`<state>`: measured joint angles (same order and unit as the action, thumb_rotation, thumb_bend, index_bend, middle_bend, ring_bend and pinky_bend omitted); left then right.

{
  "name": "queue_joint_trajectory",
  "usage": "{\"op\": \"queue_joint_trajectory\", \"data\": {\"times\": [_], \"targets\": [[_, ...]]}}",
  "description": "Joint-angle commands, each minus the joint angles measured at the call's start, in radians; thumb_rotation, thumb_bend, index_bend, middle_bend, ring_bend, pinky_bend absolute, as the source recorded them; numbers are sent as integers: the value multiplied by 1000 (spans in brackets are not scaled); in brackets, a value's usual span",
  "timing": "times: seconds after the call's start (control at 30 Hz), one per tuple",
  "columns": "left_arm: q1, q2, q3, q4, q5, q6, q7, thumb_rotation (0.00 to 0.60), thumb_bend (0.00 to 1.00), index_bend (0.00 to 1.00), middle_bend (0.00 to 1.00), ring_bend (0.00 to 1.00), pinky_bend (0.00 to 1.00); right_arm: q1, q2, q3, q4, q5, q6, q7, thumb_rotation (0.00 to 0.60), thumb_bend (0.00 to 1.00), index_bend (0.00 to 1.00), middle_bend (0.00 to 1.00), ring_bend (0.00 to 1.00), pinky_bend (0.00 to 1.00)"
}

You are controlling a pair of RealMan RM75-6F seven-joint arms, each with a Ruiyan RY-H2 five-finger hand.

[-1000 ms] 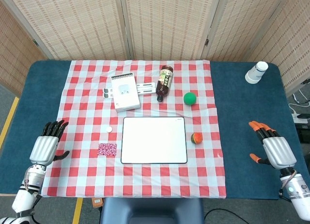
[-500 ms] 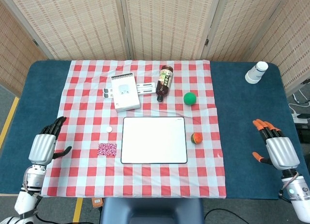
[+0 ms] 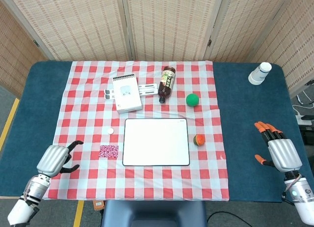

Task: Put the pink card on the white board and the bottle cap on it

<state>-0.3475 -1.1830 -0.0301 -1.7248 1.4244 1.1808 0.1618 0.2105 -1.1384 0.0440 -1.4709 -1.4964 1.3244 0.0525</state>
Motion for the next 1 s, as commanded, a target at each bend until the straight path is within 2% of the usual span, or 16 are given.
{"op": "queue_joint_trajectory", "data": {"times": [0.03,0.2,0.4,0.67,1.0], "targets": [[0,-77,-8,-55,-79,18,110,600,207,302,1000,1000,1000,1,0,0,0,2,-3,-1,600,115,34,62,0,217],[-22,-154,-22,-107,-187,0,267,600,223,305,1000,1000,1000,1,1,1,1,3,-4,1,600,115,34,63,0,217],[-60,-255,-62,-60,-270,12,386,600,232,255,1000,1000,1000,-2,6,0,1,-2,1,11,600,116,34,63,0,216],[-110,-277,-103,-46,-373,-34,417,600,242,267,1000,1000,1000,-4,4,3,5,1,6,0,600,115,34,63,0,217],[-171,-297,-139,-52,-577,-68,473,600,253,269,1000,1000,1000,-3,2,6,6,5,5,1,600,115,34,63,0,216]]}}
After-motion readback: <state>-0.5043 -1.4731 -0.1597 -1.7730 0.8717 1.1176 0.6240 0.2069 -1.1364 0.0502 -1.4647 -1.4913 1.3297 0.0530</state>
